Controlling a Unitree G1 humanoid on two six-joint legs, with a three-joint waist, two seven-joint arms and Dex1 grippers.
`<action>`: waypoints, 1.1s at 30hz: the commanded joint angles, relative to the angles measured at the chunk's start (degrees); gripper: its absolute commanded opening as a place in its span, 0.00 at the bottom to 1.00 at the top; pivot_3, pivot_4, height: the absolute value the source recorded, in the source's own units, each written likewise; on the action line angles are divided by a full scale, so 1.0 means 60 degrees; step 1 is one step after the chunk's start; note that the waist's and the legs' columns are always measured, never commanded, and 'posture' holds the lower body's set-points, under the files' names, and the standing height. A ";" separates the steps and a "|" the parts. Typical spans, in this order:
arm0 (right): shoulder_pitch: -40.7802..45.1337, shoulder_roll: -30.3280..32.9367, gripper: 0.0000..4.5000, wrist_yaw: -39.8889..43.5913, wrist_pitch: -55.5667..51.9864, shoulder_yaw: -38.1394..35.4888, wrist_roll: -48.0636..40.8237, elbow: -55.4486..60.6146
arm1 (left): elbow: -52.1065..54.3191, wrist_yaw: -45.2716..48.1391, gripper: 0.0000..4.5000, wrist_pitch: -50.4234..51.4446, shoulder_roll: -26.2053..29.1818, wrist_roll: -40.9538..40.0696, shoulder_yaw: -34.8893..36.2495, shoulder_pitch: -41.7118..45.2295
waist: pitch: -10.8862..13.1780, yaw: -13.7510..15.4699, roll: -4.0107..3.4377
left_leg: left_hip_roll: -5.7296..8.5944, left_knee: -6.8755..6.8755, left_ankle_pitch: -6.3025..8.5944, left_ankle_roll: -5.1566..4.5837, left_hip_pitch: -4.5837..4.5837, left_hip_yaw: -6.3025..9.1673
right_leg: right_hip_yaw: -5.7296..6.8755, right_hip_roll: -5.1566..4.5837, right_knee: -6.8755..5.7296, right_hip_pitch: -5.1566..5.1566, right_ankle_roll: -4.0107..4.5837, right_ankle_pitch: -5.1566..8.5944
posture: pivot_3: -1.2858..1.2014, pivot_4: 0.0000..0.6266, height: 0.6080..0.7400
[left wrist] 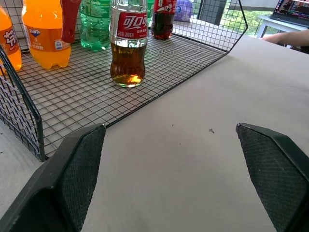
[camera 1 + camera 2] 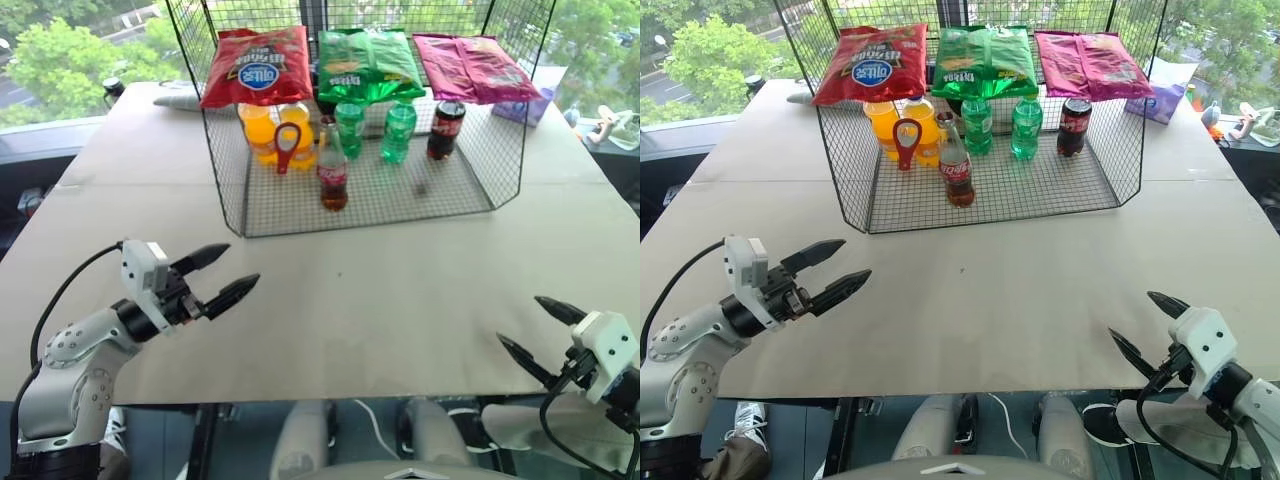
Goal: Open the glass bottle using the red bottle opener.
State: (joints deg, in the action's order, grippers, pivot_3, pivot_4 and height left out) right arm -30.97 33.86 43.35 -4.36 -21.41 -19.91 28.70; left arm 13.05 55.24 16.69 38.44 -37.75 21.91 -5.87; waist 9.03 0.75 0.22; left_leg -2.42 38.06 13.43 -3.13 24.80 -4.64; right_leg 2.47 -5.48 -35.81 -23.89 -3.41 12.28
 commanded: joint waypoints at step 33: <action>0.2426 -0.0563 1.00 -0.0809 -0.0472 0.1521 -0.2634 0.3230 | -0.1462 -0.4406 0.99 0.3596 -0.0198 0.1633 -0.2238 0.6693 | 0.0031 0.0015 0.0055 | 0.0027 0.0030 -0.0031 -0.0048 -0.0001 0.0012 | -0.0003 0.0065 -0.0014 0.0035 0.0001 -0.0007 | 0.52 0.24 1.00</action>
State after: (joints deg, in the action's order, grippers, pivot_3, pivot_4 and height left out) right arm -16.11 30.86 38.30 -9.14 -11.99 -36.32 47.00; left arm 4.07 31.56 37.36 37.95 -29.80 9.35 32.47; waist 9.21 0.84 0.55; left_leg -2.26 38.24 13.24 -3.41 24.80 -4.57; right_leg 2.44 -5.06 -35.89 -23.68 -3.41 12.24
